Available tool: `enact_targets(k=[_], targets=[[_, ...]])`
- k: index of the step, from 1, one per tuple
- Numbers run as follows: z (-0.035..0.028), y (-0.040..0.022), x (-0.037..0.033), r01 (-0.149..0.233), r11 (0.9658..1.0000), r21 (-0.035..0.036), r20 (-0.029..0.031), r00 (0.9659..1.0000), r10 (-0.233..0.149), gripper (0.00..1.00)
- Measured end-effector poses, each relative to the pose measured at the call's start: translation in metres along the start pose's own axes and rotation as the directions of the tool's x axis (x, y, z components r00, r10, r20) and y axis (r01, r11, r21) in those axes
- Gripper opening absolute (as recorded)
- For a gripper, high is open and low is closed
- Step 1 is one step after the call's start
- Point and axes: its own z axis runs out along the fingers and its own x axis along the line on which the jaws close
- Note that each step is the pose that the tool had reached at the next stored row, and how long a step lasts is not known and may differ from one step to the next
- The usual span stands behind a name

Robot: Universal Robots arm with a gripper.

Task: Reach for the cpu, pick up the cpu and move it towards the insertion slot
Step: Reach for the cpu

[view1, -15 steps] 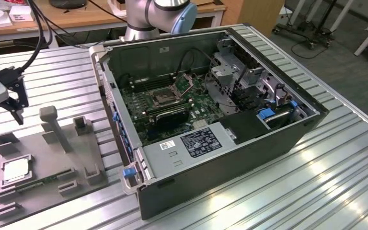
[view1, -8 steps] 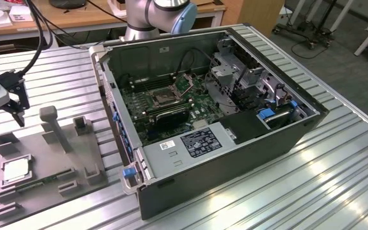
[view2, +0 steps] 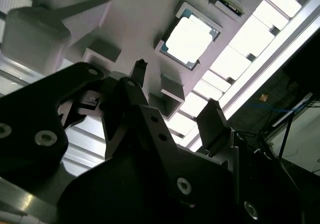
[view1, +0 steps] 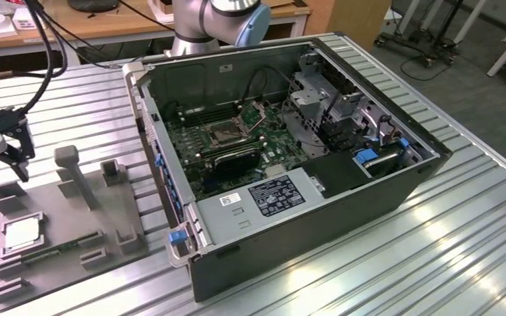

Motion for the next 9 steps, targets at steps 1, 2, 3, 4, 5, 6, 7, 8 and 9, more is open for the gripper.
enact_targets(k=[1,2,3,4,5,6,7,8,9], targets=[[0.0002,0.0000,0.0001,0.000,1.0000,-0.0001,0.0001,1.0000,0.000,0.68],[0.0002,0.0000,0.0001,0.000,1.0000,0.0000,0.0000,1.0000,0.000,0.68],[0.0002,0.0000,0.0001,0.000,1.0000,0.0000,0.0009,1.0000,0.000,0.68],[0.0001,0.0000,0.0001,0.000,1.0000,0.0001,0.0015,1.0000,0.000,0.68],[0.0002,0.0000,0.0001,0.000,1.0000,0.0000,0.0016,1.0000,0.000,0.68],[0.0002,0.0000,0.0002,0.000,1.0000,-0.0001,0.0016,1.0000,0.000,0.68],[0.0002,0.0000,0.0003,0.000,1.0000,-0.0009,0.0016,1.0000,0.000,0.68],[0.0002,0.0000,0.0002,0.000,1.0000,-0.0013,0.0016,1.0000,0.000,0.68],[0.0002,0.0000,0.0002,0.000,1.0000,-0.0018,0.0016,1.0000,0.000,0.68]])
